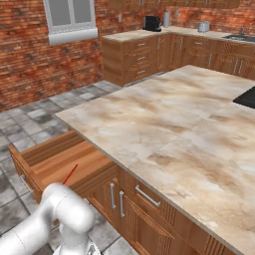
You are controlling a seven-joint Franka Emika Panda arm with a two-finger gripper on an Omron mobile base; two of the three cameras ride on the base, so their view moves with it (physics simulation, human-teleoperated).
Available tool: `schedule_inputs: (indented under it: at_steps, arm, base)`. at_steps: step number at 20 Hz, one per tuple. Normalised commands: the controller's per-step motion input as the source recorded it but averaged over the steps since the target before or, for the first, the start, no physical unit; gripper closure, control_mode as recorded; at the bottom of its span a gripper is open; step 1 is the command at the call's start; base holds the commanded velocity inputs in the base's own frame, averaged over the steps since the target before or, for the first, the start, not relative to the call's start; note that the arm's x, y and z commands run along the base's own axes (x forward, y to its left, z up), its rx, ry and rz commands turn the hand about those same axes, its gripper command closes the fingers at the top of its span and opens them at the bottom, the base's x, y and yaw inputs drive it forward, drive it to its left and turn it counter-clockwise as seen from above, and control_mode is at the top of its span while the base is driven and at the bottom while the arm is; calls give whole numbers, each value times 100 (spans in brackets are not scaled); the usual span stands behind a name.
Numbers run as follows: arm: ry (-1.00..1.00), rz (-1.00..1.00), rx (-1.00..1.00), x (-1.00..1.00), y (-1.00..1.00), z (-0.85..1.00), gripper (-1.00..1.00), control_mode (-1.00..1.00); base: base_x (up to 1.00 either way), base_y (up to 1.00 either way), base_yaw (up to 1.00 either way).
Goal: Take a straw from the drawer in front and place it inside the glass cup on the dining counter.
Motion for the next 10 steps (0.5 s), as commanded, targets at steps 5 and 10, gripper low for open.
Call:
schedule_inputs:
  at_steps: [5, 10]
  arm:
    - [-6, -9, 16, -4, -27, 100, -100, -100]
    - [0, -12, 17, 6, -58, 98, -100, -100]
  base:
    - [0, 0, 0]
    - [0, 0, 0]
